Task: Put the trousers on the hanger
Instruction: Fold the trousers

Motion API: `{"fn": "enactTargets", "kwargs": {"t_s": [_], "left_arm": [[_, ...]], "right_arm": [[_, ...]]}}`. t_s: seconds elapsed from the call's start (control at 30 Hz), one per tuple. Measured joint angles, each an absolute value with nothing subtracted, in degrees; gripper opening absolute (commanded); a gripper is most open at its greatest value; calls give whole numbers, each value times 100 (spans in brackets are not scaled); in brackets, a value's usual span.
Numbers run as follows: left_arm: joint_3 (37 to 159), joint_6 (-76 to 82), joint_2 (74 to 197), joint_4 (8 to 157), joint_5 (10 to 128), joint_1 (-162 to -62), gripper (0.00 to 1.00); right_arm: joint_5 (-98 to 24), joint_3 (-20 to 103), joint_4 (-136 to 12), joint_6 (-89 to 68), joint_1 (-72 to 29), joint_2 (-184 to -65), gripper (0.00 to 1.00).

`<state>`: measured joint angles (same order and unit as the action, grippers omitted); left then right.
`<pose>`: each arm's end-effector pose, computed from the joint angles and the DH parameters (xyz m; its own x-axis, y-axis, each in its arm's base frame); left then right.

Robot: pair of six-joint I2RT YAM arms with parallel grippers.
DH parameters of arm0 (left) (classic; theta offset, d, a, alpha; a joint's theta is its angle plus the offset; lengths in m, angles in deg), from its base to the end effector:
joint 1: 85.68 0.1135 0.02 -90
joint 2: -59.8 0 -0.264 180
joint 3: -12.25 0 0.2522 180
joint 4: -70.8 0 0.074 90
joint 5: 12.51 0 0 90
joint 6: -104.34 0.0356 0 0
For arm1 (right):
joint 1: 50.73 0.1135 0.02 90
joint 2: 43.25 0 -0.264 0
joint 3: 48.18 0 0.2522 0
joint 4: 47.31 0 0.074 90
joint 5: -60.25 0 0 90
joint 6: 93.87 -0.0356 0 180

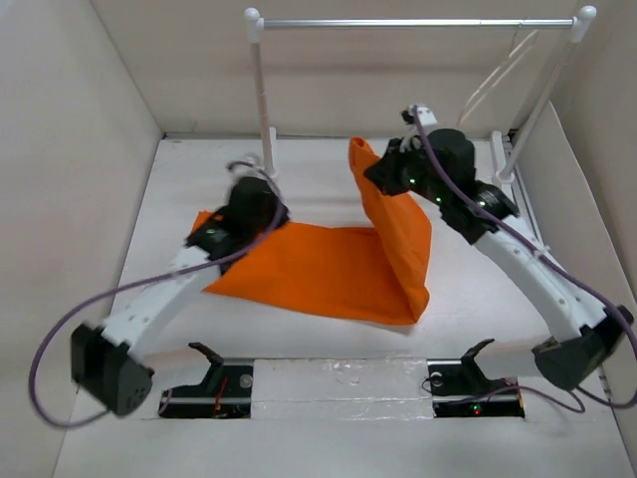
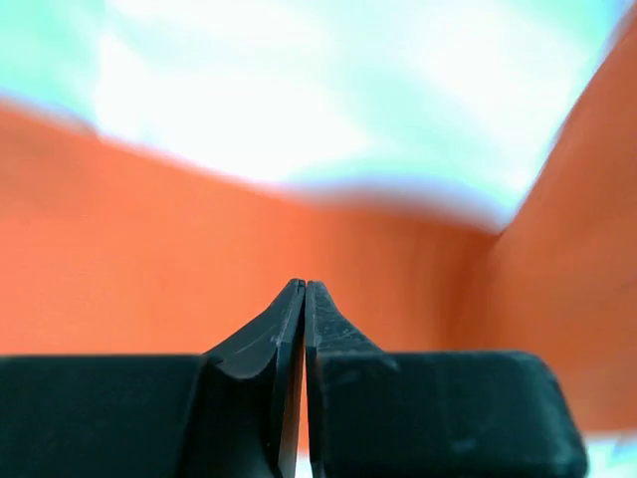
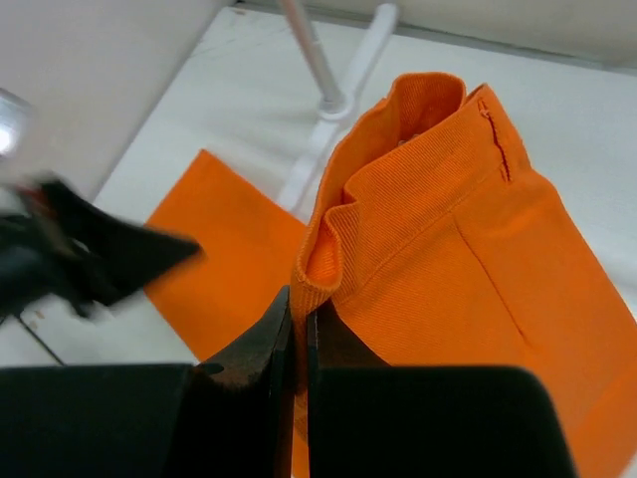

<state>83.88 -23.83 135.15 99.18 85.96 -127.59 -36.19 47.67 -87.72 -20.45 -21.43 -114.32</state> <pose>0.2248 -0.1948 0.2945 -0.6618 -0.2273 -0.7144 0.2020 0.8636 -0.4620 0.2323 0.1350 0.4395 -0.3908 0.1058 -0.9144 -0.4893 0.8175 0.3038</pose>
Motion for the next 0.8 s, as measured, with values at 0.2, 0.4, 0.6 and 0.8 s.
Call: {"fn": "enactTargets", "kwargs": {"t_s": [0.2, 0.4, 0.6, 0.8], "left_arm": [[9603, -2001, 11471, 10136, 8714, -9893, 0], [10530, -1664, 11187, 10650, 9365, -9843, 7], [10383, -1524, 11285, 11037, 10052, -9843, 36], [9352, -1470, 11642, 10713, 9829, -9841, 51]], "right_arm": [[-2967, 6428, -7999, -2523, -726, -13740, 2], [-3476, 8408, -6967, -3116, 585, -16426, 77], [-4416, 8270, -6849, -3325, 1243, -17602, 78], [-4565, 5435, -6836, -3017, 734, -15877, 18]]}}
